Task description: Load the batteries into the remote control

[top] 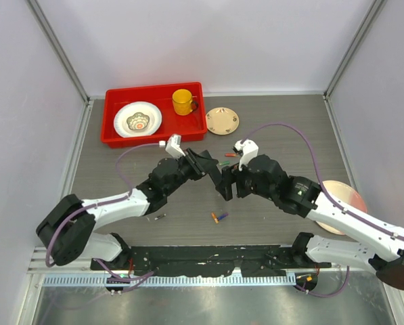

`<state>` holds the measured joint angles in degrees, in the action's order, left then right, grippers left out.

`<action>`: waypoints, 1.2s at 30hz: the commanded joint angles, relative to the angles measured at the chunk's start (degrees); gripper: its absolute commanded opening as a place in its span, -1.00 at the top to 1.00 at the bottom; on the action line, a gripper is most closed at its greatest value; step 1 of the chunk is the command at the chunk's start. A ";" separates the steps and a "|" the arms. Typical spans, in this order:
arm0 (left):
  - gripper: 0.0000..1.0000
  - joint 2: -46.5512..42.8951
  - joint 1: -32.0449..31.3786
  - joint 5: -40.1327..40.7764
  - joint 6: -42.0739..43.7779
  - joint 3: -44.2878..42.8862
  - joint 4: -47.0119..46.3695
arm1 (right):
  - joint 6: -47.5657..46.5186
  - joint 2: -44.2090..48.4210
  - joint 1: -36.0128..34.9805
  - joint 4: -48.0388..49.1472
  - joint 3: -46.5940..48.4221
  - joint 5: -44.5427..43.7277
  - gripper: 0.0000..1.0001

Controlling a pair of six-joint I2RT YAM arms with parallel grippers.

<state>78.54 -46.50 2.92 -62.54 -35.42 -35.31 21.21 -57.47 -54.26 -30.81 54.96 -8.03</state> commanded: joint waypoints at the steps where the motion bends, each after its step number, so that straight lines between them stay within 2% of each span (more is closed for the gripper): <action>1: 1.00 -6.29 0.36 8.85 2.34 4.56 -8.80 | 7.77 4.03 0.91 9.26 -5.38 0.39 -0.60; 5: 1.00 -9.72 0.45 13.51 4.97 10.71 -14.96 | 19.29 6.32 2.66 19.88 -13.10 0.03 -0.61; 13: 1.00 -13.24 0.36 16.06 10.16 15.55 -21.72 | 36.59 4.40 10.66 41.51 -22.87 17.14 -0.61; 15: 1.00 -13.59 0.45 16.59 10.42 16.26 -23.48 | 38.72 2.99 11.63 46.35 -24.37 18.75 -0.61; 23: 1.00 -12.71 0.36 15.54 9.72 17.05 -26.38 | 41.54 -3.52 11.72 52.86 -22.80 23.58 -0.61; 29: 1.00 -12.36 0.27 15.28 9.46 17.05 -27.18 | 40.40 -5.81 11.63 51.11 -21.65 23.24 -0.59; 36: 1.00 -12.19 0.09 14.92 9.46 16.96 -27.36 | 40.40 -7.30 11.72 52.25 -21.04 22.36 -0.47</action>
<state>66.32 -46.37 17.17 -53.78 -18.41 -58.15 61.47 -64.12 -42.52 17.58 31.09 14.28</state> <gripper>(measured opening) 0.226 0.754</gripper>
